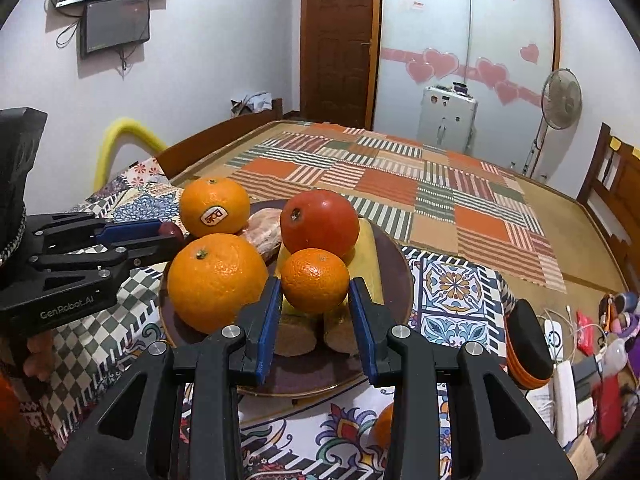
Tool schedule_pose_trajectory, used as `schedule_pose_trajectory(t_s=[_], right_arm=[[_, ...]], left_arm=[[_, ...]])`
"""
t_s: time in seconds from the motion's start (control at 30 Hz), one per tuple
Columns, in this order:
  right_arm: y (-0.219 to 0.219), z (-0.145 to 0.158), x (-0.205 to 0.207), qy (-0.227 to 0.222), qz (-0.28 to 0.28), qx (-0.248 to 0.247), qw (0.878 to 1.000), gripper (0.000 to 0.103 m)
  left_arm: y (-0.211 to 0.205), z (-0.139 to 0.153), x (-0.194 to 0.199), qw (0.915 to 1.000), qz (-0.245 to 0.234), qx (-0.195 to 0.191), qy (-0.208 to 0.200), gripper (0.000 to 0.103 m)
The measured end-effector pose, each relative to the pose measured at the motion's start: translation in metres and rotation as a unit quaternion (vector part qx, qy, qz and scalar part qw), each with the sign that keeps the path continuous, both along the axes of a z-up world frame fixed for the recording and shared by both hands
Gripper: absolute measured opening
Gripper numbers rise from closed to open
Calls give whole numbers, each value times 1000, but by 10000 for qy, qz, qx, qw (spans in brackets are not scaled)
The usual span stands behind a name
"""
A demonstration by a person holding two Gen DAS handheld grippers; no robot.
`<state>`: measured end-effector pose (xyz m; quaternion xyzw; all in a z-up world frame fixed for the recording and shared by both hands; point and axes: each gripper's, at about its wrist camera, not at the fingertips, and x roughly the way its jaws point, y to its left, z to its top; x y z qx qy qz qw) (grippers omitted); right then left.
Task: Organize fruits
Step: 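Place the date on the plate with the left tool while the right tool places the mandarin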
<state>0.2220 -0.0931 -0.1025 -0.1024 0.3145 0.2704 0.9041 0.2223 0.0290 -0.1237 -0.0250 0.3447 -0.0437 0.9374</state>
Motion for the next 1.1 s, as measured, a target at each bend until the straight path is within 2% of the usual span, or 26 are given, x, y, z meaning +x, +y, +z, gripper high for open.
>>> schedule_pose_trajectory(t_s=[0.47, 0.7, 0.9, 1.1], right_arm=[[5, -1, -1, -73, 82, -1, 9999, 32], [6, -1, -2, -84, 80, 16, 9999, 40], [2, 5, -7, -149, 88, 56, 9998, 40], [-11, 18, -20, -235, -13, 194, 9995, 43]], left_arm=[[1, -11, 7, 9998, -33, -126, 170, 28], [9, -13, 11, 9994, 18, -261, 237, 34], [8, -8, 2, 9999, 103, -4, 69, 35], [11, 7, -16, 9998, 199, 4, -56, 35]])
